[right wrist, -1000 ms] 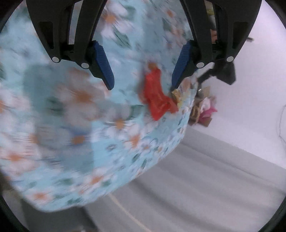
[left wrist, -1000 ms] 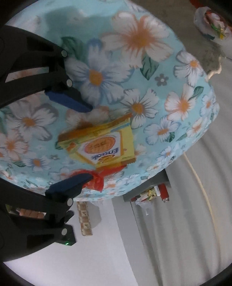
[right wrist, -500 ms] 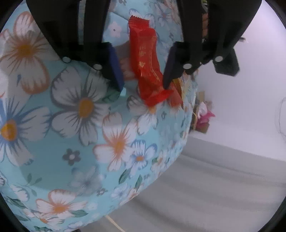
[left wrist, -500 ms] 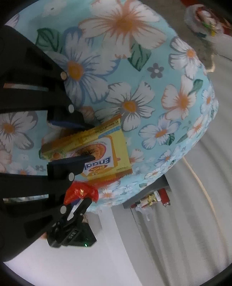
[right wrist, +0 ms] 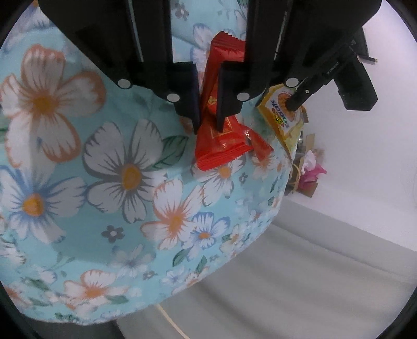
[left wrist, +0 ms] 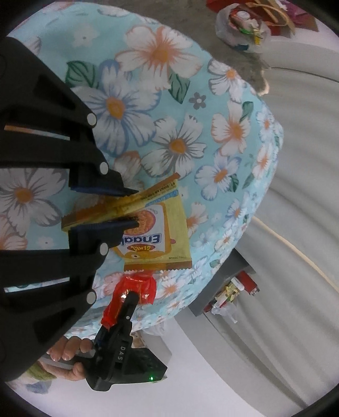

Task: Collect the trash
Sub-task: 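Lift the snack packet and red wrapper and carry them toward the blue basket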

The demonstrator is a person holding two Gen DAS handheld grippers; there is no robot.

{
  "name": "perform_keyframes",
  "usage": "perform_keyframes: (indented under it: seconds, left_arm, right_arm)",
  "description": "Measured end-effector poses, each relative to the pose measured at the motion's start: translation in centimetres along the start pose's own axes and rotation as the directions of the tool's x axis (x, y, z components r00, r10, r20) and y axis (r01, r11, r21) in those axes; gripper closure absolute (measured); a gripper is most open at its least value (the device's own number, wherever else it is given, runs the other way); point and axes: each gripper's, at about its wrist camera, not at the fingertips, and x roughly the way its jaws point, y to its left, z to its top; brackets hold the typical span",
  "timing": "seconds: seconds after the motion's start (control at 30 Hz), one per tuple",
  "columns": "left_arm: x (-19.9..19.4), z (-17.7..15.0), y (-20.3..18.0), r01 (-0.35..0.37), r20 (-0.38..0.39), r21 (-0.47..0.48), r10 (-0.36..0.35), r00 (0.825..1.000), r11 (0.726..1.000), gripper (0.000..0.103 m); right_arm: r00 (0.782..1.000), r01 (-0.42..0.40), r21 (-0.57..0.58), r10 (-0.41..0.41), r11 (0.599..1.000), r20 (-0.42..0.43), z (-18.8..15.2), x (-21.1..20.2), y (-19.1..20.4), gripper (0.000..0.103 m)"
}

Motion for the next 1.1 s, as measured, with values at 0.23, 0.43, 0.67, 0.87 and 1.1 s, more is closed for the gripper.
perform_keyframes:
  seconds: [0.23, 0.43, 0.67, 0.87, 1.1]
  left_arm:
    - [-3.0, -1.1, -2.1, 0.013, 0.052, 0.081, -0.018, 0.998, 0.997, 0.09]
    - [-5.5, -3.0, -6.0, 0.015, 0.089, 0.202, -0.034, 0.995, 0.979, 0.091]
    - [-7.5, -7.1, -11.9, 0.002, 0.093, 0.399, -0.043, 0.995, 0.917, 0.091]
    - [-8.7, -10.6, -17.4, 0.003, 0.095, 0.536, -0.064, 0.993, 0.844, 0.091]
    - [-9.9, -14.4, -23.4, -0.01, 0.113, 0.668, -0.088, 0.99, 0.744, 0.091]
  right_arm:
    - [0.996, 0.012, -0.036, -0.009, 0.999, 0.09, -2.3, -4.5, 0.7, 0.092]
    - [0.982, 0.032, -0.039, -0.025, 0.999, 0.185, -5.7, -10.2, 0.7, 0.092]
    - [0.955, 0.024, 0.015, -0.028, 1.0, 0.294, -11.2, -16.3, -1.0, 0.092]
    - [0.932, 0.026, 0.082, -0.054, 0.996, 0.359, -15.5, -19.8, -2.9, 0.092]
    - [0.895, 0.038, 0.146, -0.099, 0.989, 0.435, -19.0, -23.8, -5.0, 0.092]
